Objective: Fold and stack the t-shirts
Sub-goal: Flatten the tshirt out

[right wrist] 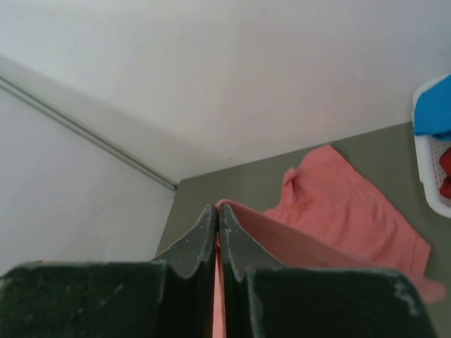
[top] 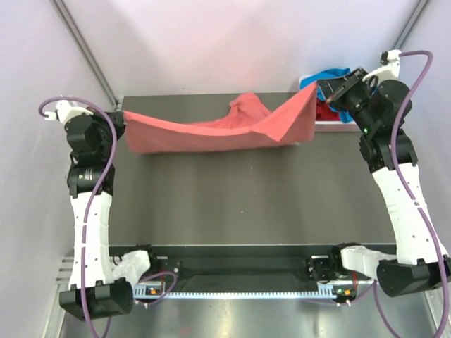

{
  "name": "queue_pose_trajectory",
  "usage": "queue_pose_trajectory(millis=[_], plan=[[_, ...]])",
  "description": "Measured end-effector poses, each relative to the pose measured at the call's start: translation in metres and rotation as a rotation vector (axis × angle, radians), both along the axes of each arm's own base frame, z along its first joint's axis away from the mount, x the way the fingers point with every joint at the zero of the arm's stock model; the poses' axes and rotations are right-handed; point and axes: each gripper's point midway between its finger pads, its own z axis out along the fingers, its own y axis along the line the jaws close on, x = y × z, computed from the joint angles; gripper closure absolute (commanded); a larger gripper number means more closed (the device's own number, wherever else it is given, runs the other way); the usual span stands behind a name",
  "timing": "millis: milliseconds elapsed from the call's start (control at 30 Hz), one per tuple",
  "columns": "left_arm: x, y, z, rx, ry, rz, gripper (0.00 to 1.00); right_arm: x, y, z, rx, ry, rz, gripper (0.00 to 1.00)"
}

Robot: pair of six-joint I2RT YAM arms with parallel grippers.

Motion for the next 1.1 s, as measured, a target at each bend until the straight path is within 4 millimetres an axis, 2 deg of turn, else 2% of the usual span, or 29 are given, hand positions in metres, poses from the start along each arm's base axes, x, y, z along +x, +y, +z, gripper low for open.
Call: queue_pose_trajectory(millis=[67,167,267,400,467,567,667,800,967,1100], plan=[[-0.003,0.002,0.01,0.016,-0.004,0.011,1.0,-0.003,-0.001,0.01,-0.009,-0.024,-0.002,1.0],[-0.003,0.004,0.042,0.041,-0.047,0.02,1.0,-0.007,-0.003,0.038,-0.029,-0.075,-0.006,1.0],[-0.003,0.006,0.085,0.069,-0.126,0.025,1.0,-0.011,-0.006,0.083,-0.052,-0.172,-0.018,1.0],[-0.009,0.004,0.139,0.087,-0.242,0.026,1.0,-0.028,-0.014,0.145,-0.077,-0.315,-0.05,1.0],[-0.013,0.003,0.155,0.091,-0.278,0.023,1.0,-0.038,-0.017,0.17,-0.083,-0.377,-0.065,1.0],[-0.016,0.001,0.167,0.09,-0.306,0.02,1.0,-0.053,-0.022,0.197,-0.086,-0.449,-0.086,1.0],[-0.015,0.0,0.178,0.088,-0.325,0.017,1.0,-0.064,-0.028,0.217,-0.086,-0.498,-0.111,1.0],[-0.016,-0.001,0.192,0.076,-0.354,0.016,1.0,-0.07,-0.033,0.234,-0.079,-0.541,-0.132,1.0],[-0.023,-0.001,0.212,0.077,-0.401,0.018,1.0,-0.065,-0.039,0.24,-0.071,-0.558,-0.16,1.0],[-0.022,0.0,0.225,0.079,-0.443,0.028,1.0,-0.053,-0.038,0.246,-0.061,-0.593,-0.164,1.0]])
